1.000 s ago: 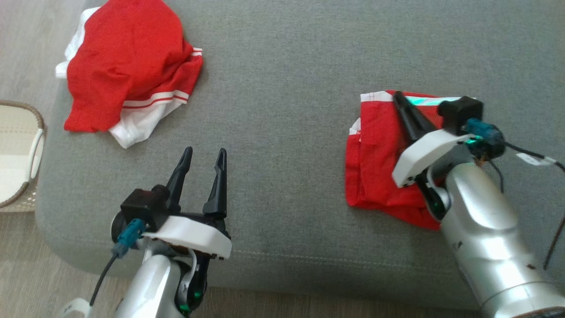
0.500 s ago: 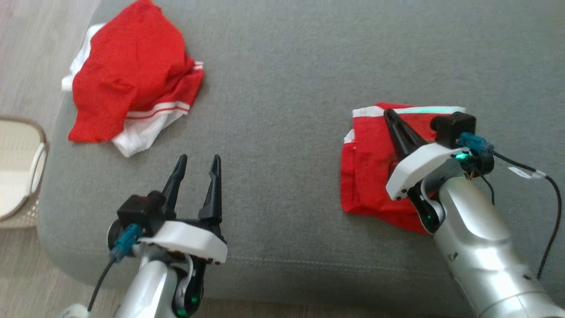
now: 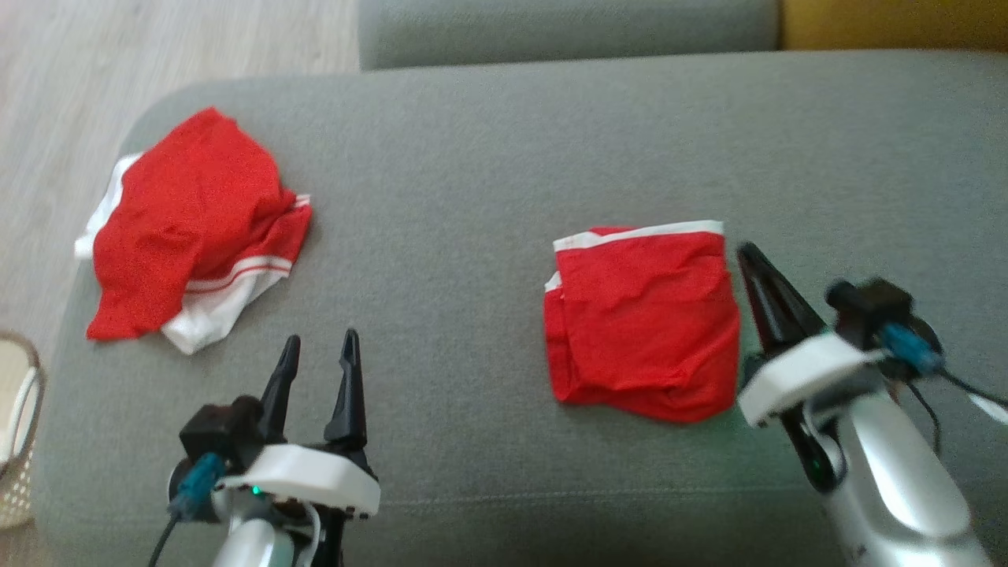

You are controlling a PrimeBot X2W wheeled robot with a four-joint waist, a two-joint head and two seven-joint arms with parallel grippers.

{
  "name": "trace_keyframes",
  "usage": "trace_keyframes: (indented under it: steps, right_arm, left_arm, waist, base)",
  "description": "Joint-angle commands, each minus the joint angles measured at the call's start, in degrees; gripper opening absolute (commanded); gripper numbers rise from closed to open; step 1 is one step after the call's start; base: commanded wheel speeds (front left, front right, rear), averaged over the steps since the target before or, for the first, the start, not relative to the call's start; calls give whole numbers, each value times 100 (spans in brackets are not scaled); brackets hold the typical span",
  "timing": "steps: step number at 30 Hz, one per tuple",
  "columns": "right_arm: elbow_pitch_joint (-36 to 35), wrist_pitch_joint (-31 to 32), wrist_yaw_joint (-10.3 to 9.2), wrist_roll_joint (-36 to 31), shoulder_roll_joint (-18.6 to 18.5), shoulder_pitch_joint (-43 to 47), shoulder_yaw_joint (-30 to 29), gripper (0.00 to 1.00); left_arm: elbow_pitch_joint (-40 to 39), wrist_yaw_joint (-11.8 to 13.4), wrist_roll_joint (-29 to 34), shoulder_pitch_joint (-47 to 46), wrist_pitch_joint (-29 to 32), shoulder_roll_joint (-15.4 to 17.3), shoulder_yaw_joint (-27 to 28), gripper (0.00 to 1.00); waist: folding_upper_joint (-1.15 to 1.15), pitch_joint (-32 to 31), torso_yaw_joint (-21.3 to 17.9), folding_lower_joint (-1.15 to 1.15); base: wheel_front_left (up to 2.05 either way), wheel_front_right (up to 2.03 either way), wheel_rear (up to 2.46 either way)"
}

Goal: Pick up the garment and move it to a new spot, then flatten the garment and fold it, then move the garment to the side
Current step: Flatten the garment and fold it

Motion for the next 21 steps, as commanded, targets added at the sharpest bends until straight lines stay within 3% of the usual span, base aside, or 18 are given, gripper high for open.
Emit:
trace_keyframes:
  steps: [1,2,8,21]
  right_arm:
    - [-356,-52,-2,-133,41,117,-82,43]
    - [-451,-52,-2,-177,75,255,-192,100]
    - [-1019,-52,-2,-445,277,964,-751,100]
    - [-1291,-52,-2,-720,411,1318,-955,100]
  left_arm:
    - [-215,33,62,-100,-70,18,213,100]
    - [-219,36,83,-66,-70,18,216,100]
    - [-244,91,172,174,-70,18,208,100]
    - [-422,167,398,354,-70,18,246,100]
  waist:
    - [0,-171,-122,0]
    - [0,-199,-131,0]
    - [0,-275,-143,0]
    - [0,-277,-161,0]
  base:
    - [0,0,0]
    - [0,0,0]
    - [0,0,0]
    - [0,0,0]
